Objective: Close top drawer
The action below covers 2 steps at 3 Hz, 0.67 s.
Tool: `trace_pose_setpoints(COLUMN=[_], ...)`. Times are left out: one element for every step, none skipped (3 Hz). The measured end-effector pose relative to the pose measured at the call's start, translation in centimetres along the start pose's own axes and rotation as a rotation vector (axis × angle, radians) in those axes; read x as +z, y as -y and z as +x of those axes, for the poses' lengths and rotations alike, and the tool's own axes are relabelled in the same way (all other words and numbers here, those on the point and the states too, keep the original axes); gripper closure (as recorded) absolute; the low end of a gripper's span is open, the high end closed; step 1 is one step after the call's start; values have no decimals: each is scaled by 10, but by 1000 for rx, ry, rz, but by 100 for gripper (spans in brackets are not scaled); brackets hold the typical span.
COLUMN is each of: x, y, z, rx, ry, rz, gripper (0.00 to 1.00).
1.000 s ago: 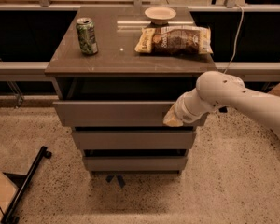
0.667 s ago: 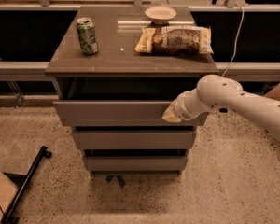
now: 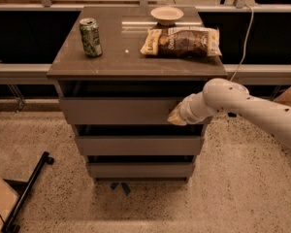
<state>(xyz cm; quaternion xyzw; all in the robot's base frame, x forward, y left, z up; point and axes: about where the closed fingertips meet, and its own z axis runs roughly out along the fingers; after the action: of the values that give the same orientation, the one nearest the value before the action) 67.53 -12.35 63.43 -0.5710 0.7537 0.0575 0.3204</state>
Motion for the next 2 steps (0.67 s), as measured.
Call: trace_pose_setpoints(x=[2,4], y=[-2,-3], z=[0,-1], rx=[-1,-1], ry=[0,1], rz=[-5,-8], gripper=[31,6])
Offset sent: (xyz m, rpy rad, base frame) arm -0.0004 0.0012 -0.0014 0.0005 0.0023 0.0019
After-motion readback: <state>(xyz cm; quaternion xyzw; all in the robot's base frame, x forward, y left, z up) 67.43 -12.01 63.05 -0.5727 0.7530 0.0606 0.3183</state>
